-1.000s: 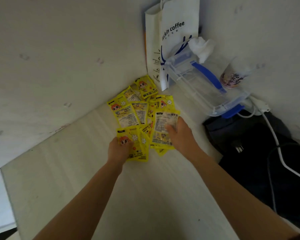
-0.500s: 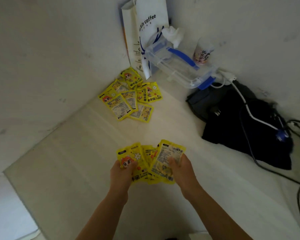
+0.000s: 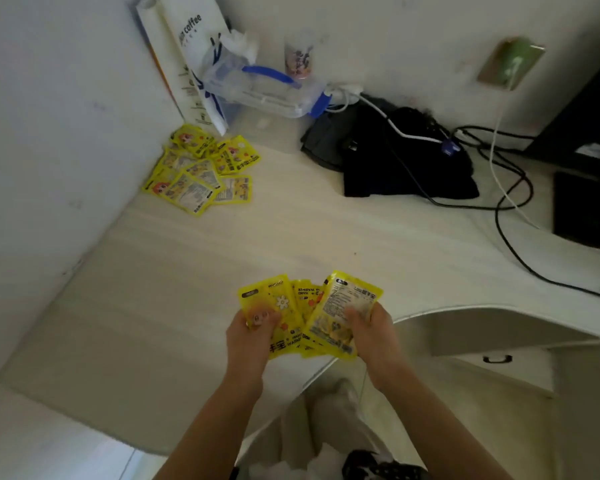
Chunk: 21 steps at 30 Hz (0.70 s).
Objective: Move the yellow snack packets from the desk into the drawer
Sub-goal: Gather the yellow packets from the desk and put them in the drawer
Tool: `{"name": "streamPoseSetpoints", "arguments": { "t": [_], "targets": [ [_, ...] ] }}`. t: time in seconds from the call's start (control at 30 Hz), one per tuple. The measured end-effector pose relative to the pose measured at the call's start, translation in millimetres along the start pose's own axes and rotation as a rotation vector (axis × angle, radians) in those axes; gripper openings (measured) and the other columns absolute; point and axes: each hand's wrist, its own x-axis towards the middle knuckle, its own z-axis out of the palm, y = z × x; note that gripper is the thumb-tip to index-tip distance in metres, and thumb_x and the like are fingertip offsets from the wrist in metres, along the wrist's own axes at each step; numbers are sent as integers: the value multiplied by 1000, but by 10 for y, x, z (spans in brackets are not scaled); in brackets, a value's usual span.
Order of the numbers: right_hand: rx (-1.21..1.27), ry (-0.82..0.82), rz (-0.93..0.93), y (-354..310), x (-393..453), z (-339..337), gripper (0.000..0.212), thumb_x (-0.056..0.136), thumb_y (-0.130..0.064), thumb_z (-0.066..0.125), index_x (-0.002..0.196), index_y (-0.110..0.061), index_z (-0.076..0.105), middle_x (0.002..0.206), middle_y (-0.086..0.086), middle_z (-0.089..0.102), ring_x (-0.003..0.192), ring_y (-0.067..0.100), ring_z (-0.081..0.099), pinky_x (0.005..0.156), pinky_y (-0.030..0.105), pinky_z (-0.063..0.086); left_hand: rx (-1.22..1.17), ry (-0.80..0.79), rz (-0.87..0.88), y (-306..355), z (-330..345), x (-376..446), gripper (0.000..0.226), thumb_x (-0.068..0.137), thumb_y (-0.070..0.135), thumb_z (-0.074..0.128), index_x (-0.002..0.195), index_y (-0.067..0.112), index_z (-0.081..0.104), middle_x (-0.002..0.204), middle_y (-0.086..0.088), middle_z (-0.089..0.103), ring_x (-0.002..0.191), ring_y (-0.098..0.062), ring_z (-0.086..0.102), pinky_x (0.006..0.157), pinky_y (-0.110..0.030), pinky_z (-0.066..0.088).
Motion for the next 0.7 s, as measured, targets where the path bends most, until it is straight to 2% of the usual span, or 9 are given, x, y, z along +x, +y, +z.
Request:
{"name": "streamPoseSetpoints", "arguments": {
  "t": [0.1,0.17,0.23,0.4,0.53,0.6,0.7],
  "targets": [
    [87,77,23,174,-164,-204,10,92,-17,54,99,-16,61,102,8,70,92,24,68,80,45,57,45,-65,30,-15,96,-212,16,84,10,68,95,21,64,89,-1,69,74,-13,66,55,-23,47],
    [160,107,34,317,-259,-341,17,93,-16,54,108,-13,61,102,5,71,90,19,68,71,36,57,60,-121,45,-44,167,-340,17,84,9,68,97,19,65,89,-1,70,76,-13,66,56,-23,47],
    [227,135,50,436,-393,-488,17,94,-13,53,108,-14,62,96,-1,71,83,11,68,65,27,53,95,-175,71,-91,238,-465,16,84,9,68,96,19,65,89,-1,70,78,-15,67,58,-24,49],
    [347,209,113,831,-751,-871,15,94,-11,54,97,-22,64,96,-3,72,88,15,69,84,40,57,208,-296,166,-328,438,-823,14,83,9,69,95,16,66,87,-2,71,78,-17,67,68,-29,53],
    [420,285,128,1265,-1091,-1256,15,94,-9,53,100,-18,64,96,-2,72,85,12,69,74,29,56,279,-364,185,-653,660,-1221,18,79,15,73,95,15,67,87,-3,72,79,-19,67,73,-34,54],
    [436,322,156,1545,-1284,-1459,15,94,-11,54,105,-15,63,98,0,72,86,14,69,74,32,57,303,-412,178,-855,776,-1482,19,79,17,73,97,18,66,88,0,72,80,-16,67,74,-34,54],
    [509,364,195,1982,-1622,-1779,14,95,-11,54,105,-15,62,99,3,72,88,18,70,80,38,58,336,-471,177,-1183,944,-1949,19,84,14,69,102,13,62,88,1,68,76,-11,62,65,-25,45]
  ]
}}
